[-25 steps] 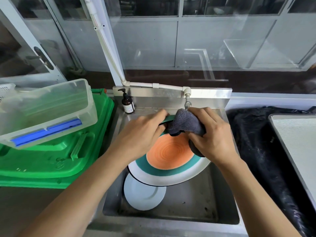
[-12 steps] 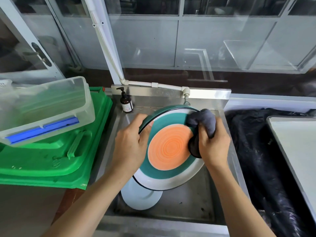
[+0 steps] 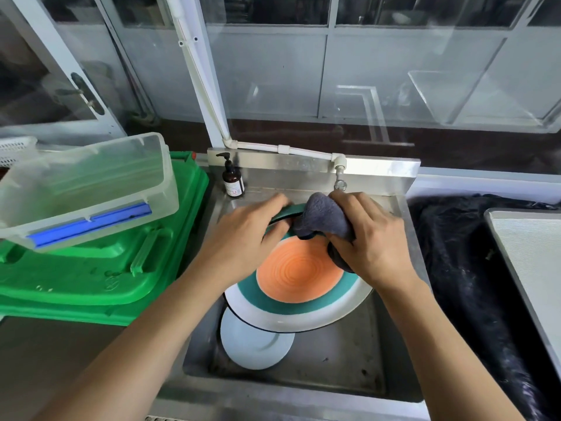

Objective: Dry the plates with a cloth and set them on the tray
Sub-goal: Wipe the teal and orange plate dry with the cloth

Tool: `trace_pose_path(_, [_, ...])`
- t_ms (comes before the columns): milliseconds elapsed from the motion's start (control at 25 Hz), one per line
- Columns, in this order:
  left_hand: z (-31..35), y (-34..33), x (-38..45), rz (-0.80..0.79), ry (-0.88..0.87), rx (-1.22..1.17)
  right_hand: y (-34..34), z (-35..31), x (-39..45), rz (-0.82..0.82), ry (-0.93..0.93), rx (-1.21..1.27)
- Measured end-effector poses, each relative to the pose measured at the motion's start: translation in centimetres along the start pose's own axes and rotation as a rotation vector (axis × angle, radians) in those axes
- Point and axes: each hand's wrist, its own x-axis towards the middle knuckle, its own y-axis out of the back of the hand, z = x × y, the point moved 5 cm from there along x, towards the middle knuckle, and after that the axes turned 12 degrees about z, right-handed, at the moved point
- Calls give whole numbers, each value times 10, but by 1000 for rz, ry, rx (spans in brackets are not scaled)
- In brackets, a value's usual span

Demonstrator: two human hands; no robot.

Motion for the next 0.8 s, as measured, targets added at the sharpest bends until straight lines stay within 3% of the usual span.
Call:
trace_pose_path(120, [0, 1, -15, 118, -20, 9, 3, -5, -4, 43, -16, 41])
trace_pose_path(280, [-4, -1, -33, 250, 107, -117, 5, 4, -2, 74, -43, -44])
trace_pose_path(320, [-5, 1, -36, 301, 123, -146, 7, 13, -6, 87, -142, -37])
trace_pose_path(440, [-11, 12, -38, 498, 189, -247, 10, 44, -34, 221, -683, 111])
trace_pose_path(520, [-11, 16, -37, 577, 228, -264, 4, 48, -54, 340, -881, 218])
trace_pose_path(640, [-12, 14, -37, 556, 271, -246, -3, 47, -63, 380, -919, 228])
trace_pose_path(800, [-28, 12, -33, 413, 368, -249, 0, 50, -60, 326, -896, 189])
